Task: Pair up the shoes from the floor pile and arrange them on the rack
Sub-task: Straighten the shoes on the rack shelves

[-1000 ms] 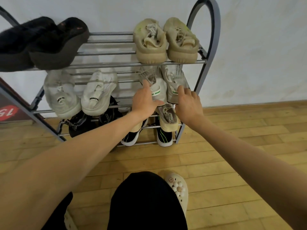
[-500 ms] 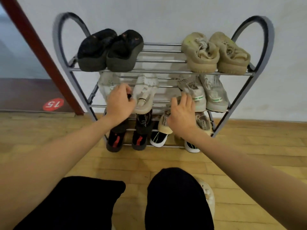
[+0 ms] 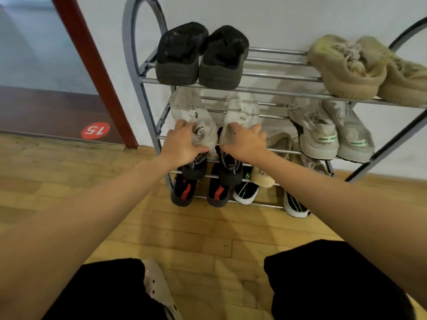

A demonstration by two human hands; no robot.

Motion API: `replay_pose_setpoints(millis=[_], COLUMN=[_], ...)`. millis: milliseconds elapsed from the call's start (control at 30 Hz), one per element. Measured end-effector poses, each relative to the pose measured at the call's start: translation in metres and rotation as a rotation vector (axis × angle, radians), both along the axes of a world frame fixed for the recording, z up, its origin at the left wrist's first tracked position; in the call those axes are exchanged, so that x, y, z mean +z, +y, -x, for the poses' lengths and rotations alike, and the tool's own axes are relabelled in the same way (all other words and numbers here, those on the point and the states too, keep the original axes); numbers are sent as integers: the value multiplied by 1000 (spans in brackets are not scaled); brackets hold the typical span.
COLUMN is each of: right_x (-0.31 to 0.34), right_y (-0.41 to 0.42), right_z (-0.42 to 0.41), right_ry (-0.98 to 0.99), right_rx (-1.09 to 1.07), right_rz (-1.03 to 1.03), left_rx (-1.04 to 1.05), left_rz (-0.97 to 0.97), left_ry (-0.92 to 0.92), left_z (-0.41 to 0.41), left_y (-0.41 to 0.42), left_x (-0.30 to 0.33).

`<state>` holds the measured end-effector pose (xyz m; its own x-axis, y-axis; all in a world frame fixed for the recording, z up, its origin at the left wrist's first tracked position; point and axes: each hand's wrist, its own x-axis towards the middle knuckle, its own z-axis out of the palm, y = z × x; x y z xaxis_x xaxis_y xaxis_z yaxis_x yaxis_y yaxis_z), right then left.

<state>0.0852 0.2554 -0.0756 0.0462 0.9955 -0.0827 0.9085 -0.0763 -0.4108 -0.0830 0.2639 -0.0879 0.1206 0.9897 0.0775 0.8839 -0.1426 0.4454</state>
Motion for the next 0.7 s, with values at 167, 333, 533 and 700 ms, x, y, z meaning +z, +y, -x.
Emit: replay_pose_setpoints(millis=[167,333,533,700], right_x=[-12,-18,-24,-30], right_y=[-4,-3,9,15], right_z=[5,-2,21,48], right_ry=[71,63,100,130], right_rx=[-121,-56,14,7], right_rz=[-146,-249,-325,-360], left_rx=[-12,-74,-61,5], left_rz=[-23,-133,-196,-237], left_ry=[-15,21,58,55], left_z=[-3,16,38,48], left_y=[4,3,6,11], left_x=[-2,1,4,4])
